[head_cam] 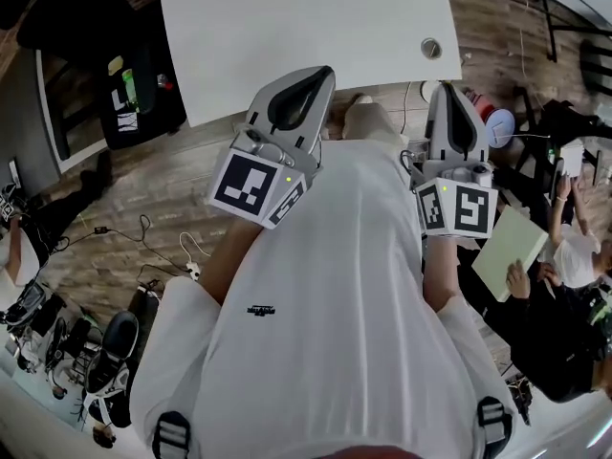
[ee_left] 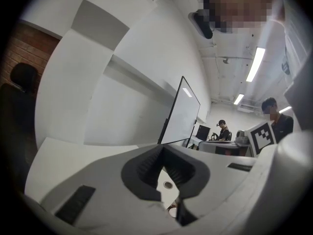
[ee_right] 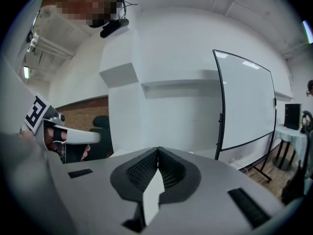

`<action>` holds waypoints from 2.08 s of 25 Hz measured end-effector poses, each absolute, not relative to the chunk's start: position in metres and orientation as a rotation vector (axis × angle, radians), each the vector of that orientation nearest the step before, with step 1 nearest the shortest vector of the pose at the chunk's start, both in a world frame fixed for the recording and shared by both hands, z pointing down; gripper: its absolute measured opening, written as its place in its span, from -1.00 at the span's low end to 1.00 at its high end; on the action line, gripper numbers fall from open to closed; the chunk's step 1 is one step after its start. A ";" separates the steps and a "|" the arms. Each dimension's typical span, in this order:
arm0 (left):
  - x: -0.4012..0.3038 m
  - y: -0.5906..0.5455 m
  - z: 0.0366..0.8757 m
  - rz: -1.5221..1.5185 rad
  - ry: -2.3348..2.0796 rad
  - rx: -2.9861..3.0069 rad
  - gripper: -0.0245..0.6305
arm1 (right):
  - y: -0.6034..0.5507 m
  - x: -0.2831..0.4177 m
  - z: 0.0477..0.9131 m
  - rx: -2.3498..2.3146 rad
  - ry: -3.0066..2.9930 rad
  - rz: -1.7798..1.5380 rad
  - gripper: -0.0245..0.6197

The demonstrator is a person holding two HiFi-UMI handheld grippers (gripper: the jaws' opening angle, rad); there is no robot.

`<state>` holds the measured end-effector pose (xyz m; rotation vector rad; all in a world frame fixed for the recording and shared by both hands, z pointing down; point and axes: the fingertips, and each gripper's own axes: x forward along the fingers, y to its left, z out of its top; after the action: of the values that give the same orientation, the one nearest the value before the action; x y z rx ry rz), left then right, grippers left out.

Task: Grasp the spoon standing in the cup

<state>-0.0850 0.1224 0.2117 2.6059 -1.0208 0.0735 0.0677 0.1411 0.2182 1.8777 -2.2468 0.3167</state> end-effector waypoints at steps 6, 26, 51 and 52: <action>-0.063 0.077 0.216 0.100 -1.038 2.601 -0.97 | 0.089 0.084 0.227 1.831 -2.277 0.326 -0.90; 0.028 -0.086 0.296 0.312 -1.251 2.363 -0.97 | -0.113 0.126 0.349 1.362 -2.427 0.412 -0.70; 0.026 -0.122 0.403 0.405 -1.340 2.133 -0.97 | -0.179 0.118 0.481 0.908 -2.290 0.220 -0.57; 0.025 -0.122 0.404 0.405 -1.342 2.128 -0.97 | -0.180 0.117 0.484 0.908 -2.293 0.217 -0.57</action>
<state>0.0252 -0.1225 0.4042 2.1281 -1.3423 0.4047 0.1170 -0.1797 0.4836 0.9084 -2.2933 0.2165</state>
